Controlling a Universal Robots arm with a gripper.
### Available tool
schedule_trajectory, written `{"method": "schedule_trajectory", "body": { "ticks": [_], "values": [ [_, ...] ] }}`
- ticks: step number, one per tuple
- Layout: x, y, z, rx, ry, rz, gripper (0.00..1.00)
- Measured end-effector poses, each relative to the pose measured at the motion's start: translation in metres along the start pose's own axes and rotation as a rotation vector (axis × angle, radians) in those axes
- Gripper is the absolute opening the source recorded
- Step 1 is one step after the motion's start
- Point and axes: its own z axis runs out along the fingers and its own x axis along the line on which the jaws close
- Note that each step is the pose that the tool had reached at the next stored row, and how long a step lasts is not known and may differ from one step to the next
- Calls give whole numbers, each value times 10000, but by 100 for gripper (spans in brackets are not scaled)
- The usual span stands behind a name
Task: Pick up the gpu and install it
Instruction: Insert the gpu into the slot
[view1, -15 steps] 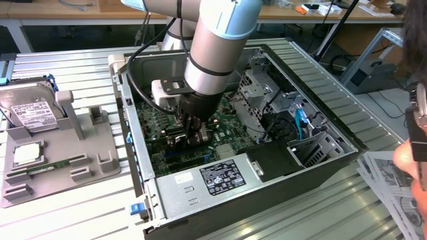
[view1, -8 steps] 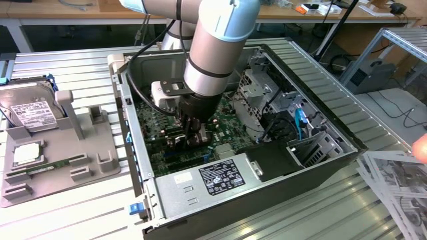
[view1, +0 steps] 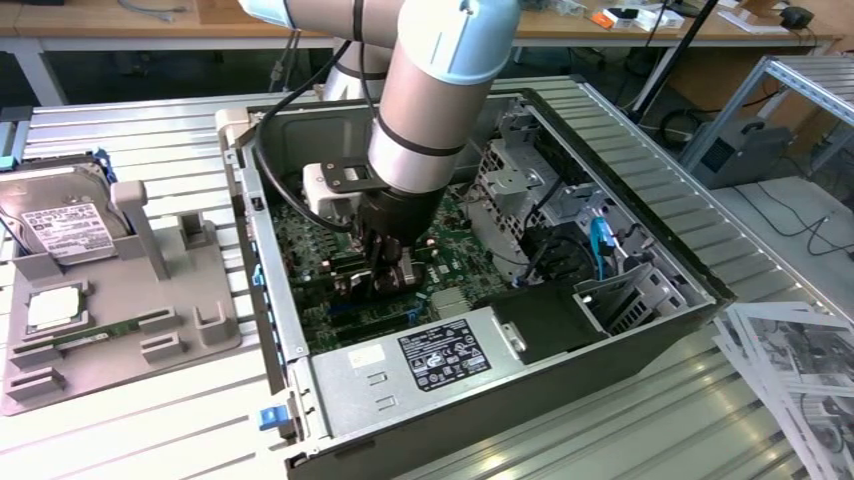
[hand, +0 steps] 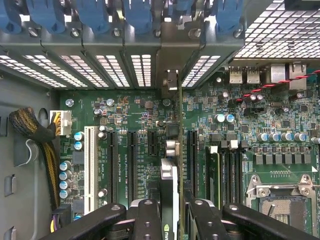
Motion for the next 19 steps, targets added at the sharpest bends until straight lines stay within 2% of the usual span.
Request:
{"method": "schedule_trajectory", "body": {
  "ticks": [19],
  "values": [
    [0,-1,11,0,0,0,27]
  ]
}}
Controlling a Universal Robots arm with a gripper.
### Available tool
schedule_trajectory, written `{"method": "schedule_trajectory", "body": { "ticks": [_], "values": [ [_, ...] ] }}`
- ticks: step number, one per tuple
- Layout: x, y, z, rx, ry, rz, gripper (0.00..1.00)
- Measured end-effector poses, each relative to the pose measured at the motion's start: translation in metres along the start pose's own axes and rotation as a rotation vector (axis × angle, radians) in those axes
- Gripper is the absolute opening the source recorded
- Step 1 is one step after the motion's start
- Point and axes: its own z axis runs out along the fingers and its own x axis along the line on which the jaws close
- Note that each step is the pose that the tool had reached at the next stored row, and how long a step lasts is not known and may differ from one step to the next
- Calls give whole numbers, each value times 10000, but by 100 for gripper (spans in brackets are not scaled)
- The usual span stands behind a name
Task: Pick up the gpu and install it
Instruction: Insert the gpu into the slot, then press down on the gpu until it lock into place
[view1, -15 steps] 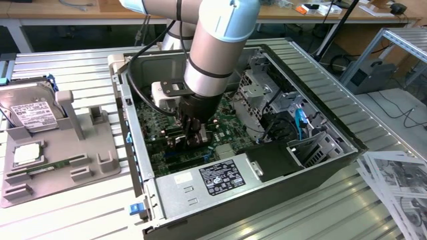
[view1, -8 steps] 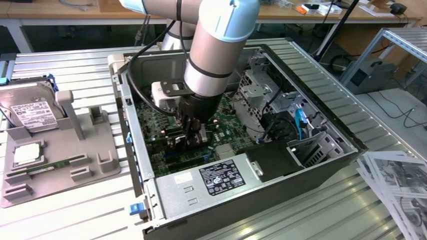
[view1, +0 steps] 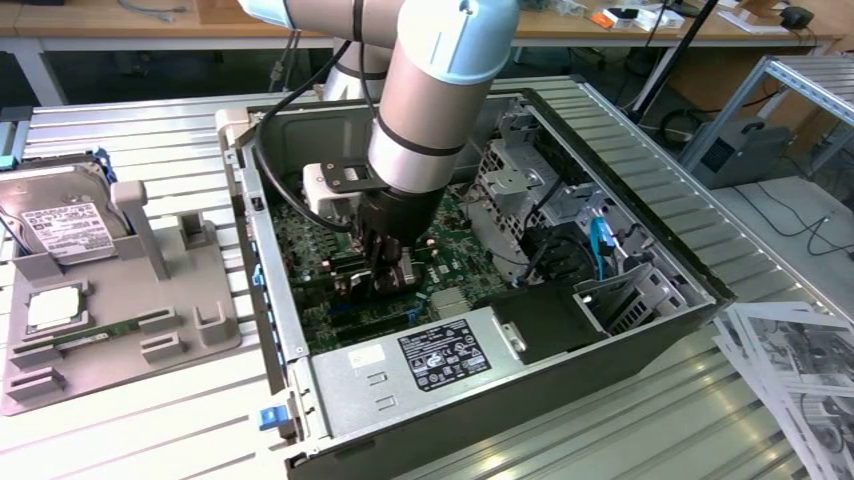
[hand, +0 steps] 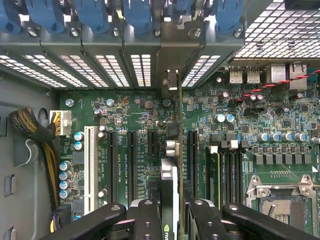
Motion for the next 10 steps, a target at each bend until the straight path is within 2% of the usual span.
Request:
{"method": "schedule_trajectory", "body": {
  "ticks": [10],
  "values": [
    [0,0,0,0,0,0,27]
  ]
}}
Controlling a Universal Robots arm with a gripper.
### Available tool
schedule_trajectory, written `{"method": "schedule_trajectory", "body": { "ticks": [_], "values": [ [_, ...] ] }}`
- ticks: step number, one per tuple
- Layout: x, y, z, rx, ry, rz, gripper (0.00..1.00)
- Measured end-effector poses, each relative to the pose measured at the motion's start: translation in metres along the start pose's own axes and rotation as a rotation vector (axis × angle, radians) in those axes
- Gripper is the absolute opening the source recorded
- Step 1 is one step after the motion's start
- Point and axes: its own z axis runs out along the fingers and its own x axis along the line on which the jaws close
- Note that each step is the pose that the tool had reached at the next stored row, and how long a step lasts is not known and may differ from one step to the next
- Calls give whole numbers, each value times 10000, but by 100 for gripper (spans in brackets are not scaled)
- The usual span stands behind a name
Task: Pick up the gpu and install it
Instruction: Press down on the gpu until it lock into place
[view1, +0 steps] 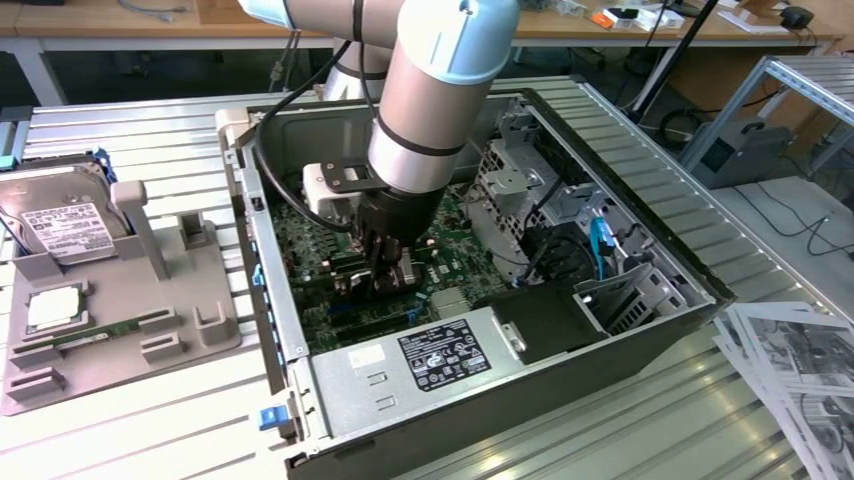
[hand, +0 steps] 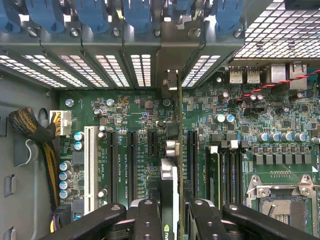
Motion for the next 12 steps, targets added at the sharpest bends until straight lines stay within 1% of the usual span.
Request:
{"method": "schedule_trajectory", "body": {
  "ticks": [11,12],
  "values": [
    [0,0,0,-1,0,0,27],
    [-4,-1,10,10,-35,-1,27]
  ]
}}
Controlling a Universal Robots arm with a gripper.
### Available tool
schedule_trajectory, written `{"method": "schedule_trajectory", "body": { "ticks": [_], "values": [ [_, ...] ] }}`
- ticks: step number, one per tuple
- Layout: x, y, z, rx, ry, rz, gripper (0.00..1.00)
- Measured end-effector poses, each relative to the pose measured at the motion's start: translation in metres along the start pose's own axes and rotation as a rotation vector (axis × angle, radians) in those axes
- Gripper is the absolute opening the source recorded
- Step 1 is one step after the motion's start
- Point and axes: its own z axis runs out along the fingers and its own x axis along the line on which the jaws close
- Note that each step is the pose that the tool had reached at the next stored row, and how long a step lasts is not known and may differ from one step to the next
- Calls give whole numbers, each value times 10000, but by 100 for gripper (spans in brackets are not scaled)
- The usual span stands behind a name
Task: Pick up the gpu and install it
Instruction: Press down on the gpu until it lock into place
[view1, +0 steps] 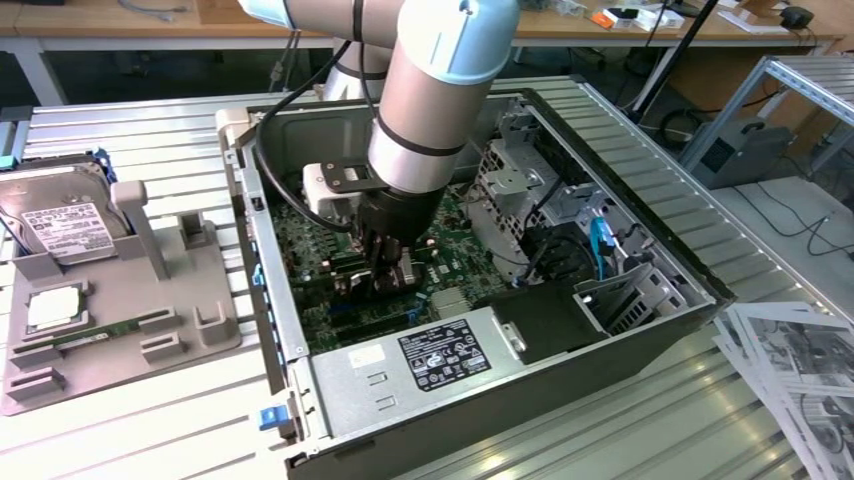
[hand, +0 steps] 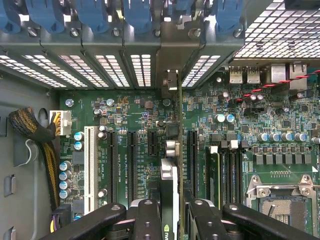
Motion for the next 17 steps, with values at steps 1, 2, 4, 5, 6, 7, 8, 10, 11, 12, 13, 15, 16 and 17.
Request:
{"method": "schedule_trajectory", "body": {
  "ticks": [1,2,4,5,6,7,8,10,11,12,13,15,16,17],
  "values": [
    [0,-1,10,12,-10,0,27],
    [3,1,-2,-1,18,1,33],
    [4,1,-9,-9,32,1,40],
    [4,1,-10,-10,34,0,40],
    [4,1,-10,-10,34,1,40],
    [4,1,-9,-10,33,1,40],
    [4,1,-11,-11,35,1,40],
    [4,1,-10,-10,34,1,40],
    [5,2,-19,-13,39,1,40],
    [3,5,-39,-11,37,1,40],
    [3,6,-48,-9,34,1,40],
    [1,10,-90,-2,34,-1,40],
    [0,14,-128,8,33,-1,40],
    [-1,19,-166,14,34,0,40]
  ]
}}
